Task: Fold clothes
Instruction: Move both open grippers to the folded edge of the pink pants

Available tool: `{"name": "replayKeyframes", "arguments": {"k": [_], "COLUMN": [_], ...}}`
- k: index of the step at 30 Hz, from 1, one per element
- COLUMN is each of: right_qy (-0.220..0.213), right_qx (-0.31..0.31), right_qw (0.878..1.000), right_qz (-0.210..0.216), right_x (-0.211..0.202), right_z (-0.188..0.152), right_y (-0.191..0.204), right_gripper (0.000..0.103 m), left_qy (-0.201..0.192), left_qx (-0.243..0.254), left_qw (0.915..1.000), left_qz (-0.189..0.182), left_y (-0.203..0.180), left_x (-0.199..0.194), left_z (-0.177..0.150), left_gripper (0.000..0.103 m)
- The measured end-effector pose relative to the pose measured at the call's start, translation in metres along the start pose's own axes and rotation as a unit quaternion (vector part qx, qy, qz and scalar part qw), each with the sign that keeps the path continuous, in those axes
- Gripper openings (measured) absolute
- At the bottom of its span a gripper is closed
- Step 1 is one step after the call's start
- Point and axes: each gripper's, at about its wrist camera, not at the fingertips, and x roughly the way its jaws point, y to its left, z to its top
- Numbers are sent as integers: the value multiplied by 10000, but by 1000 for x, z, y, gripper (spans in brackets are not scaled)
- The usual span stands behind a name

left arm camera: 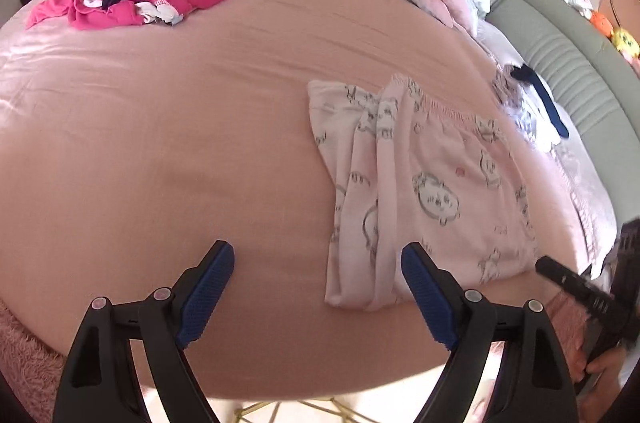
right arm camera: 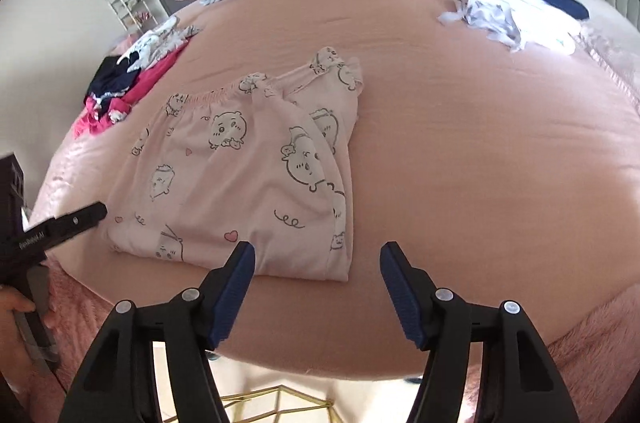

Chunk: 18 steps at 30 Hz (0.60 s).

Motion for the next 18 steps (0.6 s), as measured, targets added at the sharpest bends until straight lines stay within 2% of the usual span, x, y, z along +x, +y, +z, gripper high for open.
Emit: {"name": "replayKeyframes", "arguments": {"k": [1,2,4,5,7,12,17,18], "right_qy": [79,140,156,136,87,58,4,6], "right_qx": [166,282,328,291,127,-375,-509,-515], "right_qw": [9998,9994,9988,9987,9989,9987,9972,9975], "right_qz": [84,161,316,406,434,-344,-557,-493], "right_x": [3,5,6,6,6,18,27,26], "right_z": [1,1,0,0,1,-2,-1,-1], "right_y": [-5,-9,-11,-9,-1,22,29,29], "right_gripper": [53,42,36,31,29,30,32,31], "left_qy": [-27,-42,-36,-27,-6,100,79,78], "left_qx": [90,153,188,197,234,468,533,529], "left_qw": [9999,9999,9998,9998,9997,9988,9985,9985], "left_qz": [45,60,17,-16,-77,-119,-71,-81], "left_y": [-2,-4,-8,-9,-13,-25,-25,-25], "left_x": [0,0,2,3,5,14,18,18], "left_z": [-3,-4,-4,-4,-4,-6,-8,-8], "left_gripper": [75,70,48,41,38,38,38,38]}}
